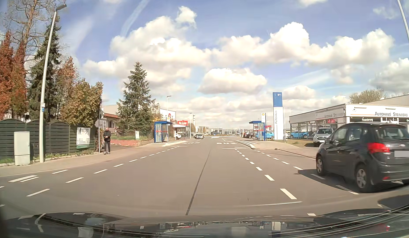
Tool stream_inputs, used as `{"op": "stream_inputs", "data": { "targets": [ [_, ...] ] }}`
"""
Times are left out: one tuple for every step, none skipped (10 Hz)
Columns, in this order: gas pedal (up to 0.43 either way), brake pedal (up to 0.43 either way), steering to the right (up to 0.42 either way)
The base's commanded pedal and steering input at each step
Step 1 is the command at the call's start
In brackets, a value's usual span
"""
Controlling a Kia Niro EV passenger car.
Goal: Follow the waypoints while adhering to traffic rules and regulations
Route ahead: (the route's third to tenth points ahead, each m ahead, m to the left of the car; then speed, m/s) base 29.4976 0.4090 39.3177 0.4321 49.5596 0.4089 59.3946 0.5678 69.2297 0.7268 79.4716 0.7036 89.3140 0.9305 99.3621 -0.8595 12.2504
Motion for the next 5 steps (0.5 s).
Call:
{"op": "stream_inputs", "data": {
  "targets": [
    [0.028, 0.0, -0.004],
    [0.0, 0.0, -0.002],
    [0.0, 0.0, -0.002],
    [0.0, 0.0, -0.001],
    [0.0, 0.0, -0.001]
  ]
}}
